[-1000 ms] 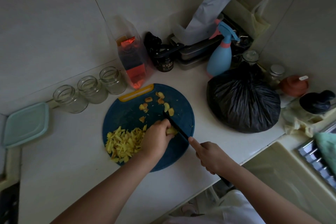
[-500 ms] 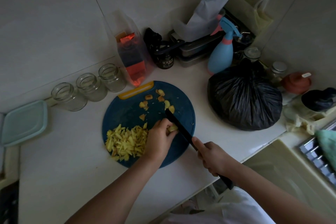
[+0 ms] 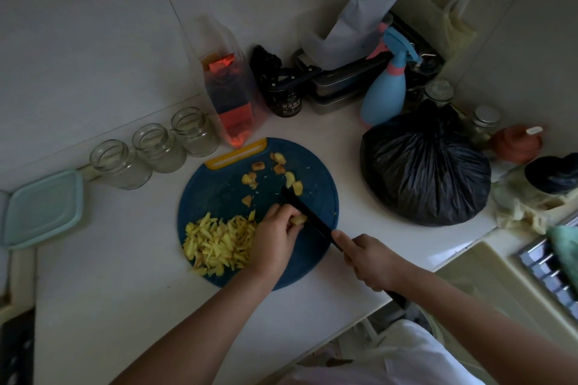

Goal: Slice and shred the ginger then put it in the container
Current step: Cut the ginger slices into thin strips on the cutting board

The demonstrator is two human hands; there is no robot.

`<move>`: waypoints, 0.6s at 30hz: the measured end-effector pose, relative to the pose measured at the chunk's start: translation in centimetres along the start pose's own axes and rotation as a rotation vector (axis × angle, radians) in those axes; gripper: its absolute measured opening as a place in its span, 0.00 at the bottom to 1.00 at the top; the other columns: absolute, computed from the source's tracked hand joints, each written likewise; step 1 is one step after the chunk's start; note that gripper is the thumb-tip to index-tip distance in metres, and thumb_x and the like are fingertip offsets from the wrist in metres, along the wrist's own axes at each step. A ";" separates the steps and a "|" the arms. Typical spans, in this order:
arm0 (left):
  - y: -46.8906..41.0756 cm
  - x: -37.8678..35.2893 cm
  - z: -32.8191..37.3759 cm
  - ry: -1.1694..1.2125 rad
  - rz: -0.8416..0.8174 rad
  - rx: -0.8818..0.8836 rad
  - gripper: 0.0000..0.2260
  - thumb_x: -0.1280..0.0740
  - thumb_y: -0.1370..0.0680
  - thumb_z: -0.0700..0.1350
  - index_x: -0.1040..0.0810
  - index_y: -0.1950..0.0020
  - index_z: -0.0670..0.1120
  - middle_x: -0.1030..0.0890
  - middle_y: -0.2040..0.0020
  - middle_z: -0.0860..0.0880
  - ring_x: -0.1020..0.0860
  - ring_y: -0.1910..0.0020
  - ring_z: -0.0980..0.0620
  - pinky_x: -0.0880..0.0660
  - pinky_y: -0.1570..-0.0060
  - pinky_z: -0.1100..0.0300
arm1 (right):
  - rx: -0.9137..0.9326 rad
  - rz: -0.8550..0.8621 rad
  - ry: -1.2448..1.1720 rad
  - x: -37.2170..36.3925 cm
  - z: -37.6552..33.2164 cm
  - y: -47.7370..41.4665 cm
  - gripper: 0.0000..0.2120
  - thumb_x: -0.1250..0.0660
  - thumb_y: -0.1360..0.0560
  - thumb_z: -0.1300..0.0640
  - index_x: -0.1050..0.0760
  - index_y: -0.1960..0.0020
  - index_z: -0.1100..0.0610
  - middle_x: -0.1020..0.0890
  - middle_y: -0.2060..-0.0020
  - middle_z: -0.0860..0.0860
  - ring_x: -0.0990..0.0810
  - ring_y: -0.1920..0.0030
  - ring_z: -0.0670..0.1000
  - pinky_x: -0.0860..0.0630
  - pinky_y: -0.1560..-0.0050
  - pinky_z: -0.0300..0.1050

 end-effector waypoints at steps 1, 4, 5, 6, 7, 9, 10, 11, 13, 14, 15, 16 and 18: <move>0.0 0.1 -0.2 0.000 0.004 0.010 0.09 0.24 0.31 0.37 0.22 0.55 0.42 0.23 0.56 0.48 0.24 0.64 0.55 0.30 0.65 0.70 | 0.009 0.008 0.018 -0.1 -0.2 -0.1 0.30 0.49 0.24 0.31 0.31 0.63 0.57 0.29 0.73 0.51 0.33 0.78 0.48 0.33 0.75 0.38; 0.3 0.3 -0.5 0.015 0.010 0.002 0.10 0.23 0.32 0.40 0.21 0.56 0.42 0.22 0.57 0.48 0.25 0.65 0.58 0.29 0.64 0.70 | 0.063 0.027 0.089 -0.3 -0.9 -0.4 0.30 0.50 0.23 0.31 0.32 0.65 0.56 0.29 0.71 0.51 0.32 0.73 0.47 0.31 0.68 0.42; 0.3 0.3 -0.5 0.024 0.011 -0.008 0.09 0.23 0.31 0.40 0.21 0.56 0.42 0.22 0.57 0.49 0.24 0.65 0.58 0.27 0.64 0.69 | 0.075 0.025 0.098 -0.3 -0.9 -0.4 0.30 0.51 0.23 0.32 0.32 0.65 0.56 0.29 0.71 0.51 0.32 0.72 0.48 0.31 0.66 0.43; 0.3 0.3 -0.6 0.034 0.011 -0.016 0.08 0.23 0.31 0.39 0.21 0.57 0.42 0.22 0.58 0.49 0.24 0.64 0.58 0.26 0.64 0.69 | 0.080 0.024 0.098 -0.3 -0.9 -0.4 0.30 0.51 0.23 0.31 0.33 0.65 0.56 0.29 0.71 0.51 0.32 0.72 0.48 0.31 0.64 0.44; 0.3 0.3 -0.7 0.041 0.008 -0.021 0.07 0.24 0.31 0.38 0.20 0.58 0.42 0.22 0.58 0.49 0.23 0.64 0.58 0.26 0.64 0.71 | 0.083 0.026 0.099 -0.3 -0.7 -0.4 0.30 0.51 0.23 0.31 0.33 0.65 0.56 0.29 0.71 0.52 0.32 0.72 0.49 0.31 0.64 0.45; 0.1 0.3 -0.6 0.038 -0.004 -0.037 0.06 0.23 0.32 0.37 0.20 0.61 0.42 0.22 0.61 0.49 0.23 0.65 0.58 0.30 0.64 0.76 | 0.091 0.045 0.121 -0.2 -0.5 -0.4 0.30 0.51 0.23 0.31 0.32 0.64 0.57 0.28 0.69 0.53 0.30 0.70 0.49 0.29 0.62 0.46; -0.1 0.3 -0.5 0.028 -0.013 -0.051 0.06 0.23 0.33 0.37 0.19 0.62 0.42 0.21 0.61 0.49 0.23 0.66 0.58 0.32 0.64 0.78 | 0.096 0.059 0.150 0.0 -0.6 -0.4 0.30 0.51 0.23 0.32 0.31 0.64 0.57 0.26 0.68 0.53 0.29 0.69 0.50 0.29 0.62 0.45; -0.3 0.3 -0.3 0.015 -0.019 -0.065 0.07 0.22 0.33 0.37 0.19 0.62 0.42 0.21 0.62 0.49 0.23 0.67 0.58 0.33 0.64 0.77 | 0.098 0.068 0.174 0.1 -0.6 -0.4 0.31 0.51 0.22 0.32 0.30 0.63 0.58 0.25 0.67 0.53 0.28 0.68 0.49 0.29 0.62 0.44; -0.3 0.5 -0.1 -0.010 -0.012 -0.082 0.07 0.22 0.34 0.37 0.19 0.63 0.43 0.21 0.63 0.49 0.24 0.67 0.58 0.34 0.64 0.76 | 0.096 0.062 0.133 0.1 -0.8 -0.5 0.31 0.51 0.24 0.31 0.30 0.65 0.57 0.26 0.70 0.52 0.29 0.70 0.49 0.29 0.62 0.44; -0.3 0.6 -0.1 -0.015 -0.006 -0.084 0.08 0.21 0.35 0.38 0.19 0.63 0.43 0.21 0.63 0.49 0.24 0.67 0.57 0.35 0.63 0.77 | 0.086 0.052 0.071 0.1 -0.8 -0.5 0.31 0.50 0.25 0.30 0.32 0.66 0.56 0.27 0.72 0.50 0.30 0.72 0.48 0.29 0.64 0.43; -0.4 0.6 -0.1 -0.015 -0.001 -0.082 0.08 0.21 0.35 0.38 0.19 0.63 0.43 0.21 0.63 0.50 0.24 0.66 0.56 0.35 0.62 0.78 | 0.067 0.041 0.002 0.1 -0.7 -0.5 0.31 0.50 0.27 0.29 0.32 0.67 0.56 0.29 0.75 0.49 0.31 0.75 0.46 0.31 0.69 0.41; -0.3 0.5 -0.1 -0.013 0.000 -0.077 0.08 0.21 0.35 0.38 0.19 0.63 0.44 0.21 0.63 0.50 0.24 0.66 0.57 0.35 0.62 0.79 | 0.042 0.028 -0.064 0.1 -0.6 -0.4 0.30 0.49 0.26 0.29 0.33 0.66 0.56 0.30 0.76 0.48 0.33 0.78 0.46 0.32 0.73 0.39; -0.3 0.4 -0.1 -0.009 -0.003 -0.076 0.08 0.21 0.35 0.38 0.19 0.63 0.44 0.21 0.63 0.50 0.24 0.68 0.58 0.34 0.63 0.78 | 0.012 -0.004 -0.143 0.0 -0.6 -0.2 0.30 0.49 0.25 0.30 0.34 0.66 0.56 0.32 0.77 0.49 0.36 0.80 0.46 0.36 0.78 0.37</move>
Point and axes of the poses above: each hand's wrist, its own y-axis away from the middle knuckle, its own x-axis out of the back of the hand, z = x × y, the point moved 8 cm from there along -y, towards the middle knuckle
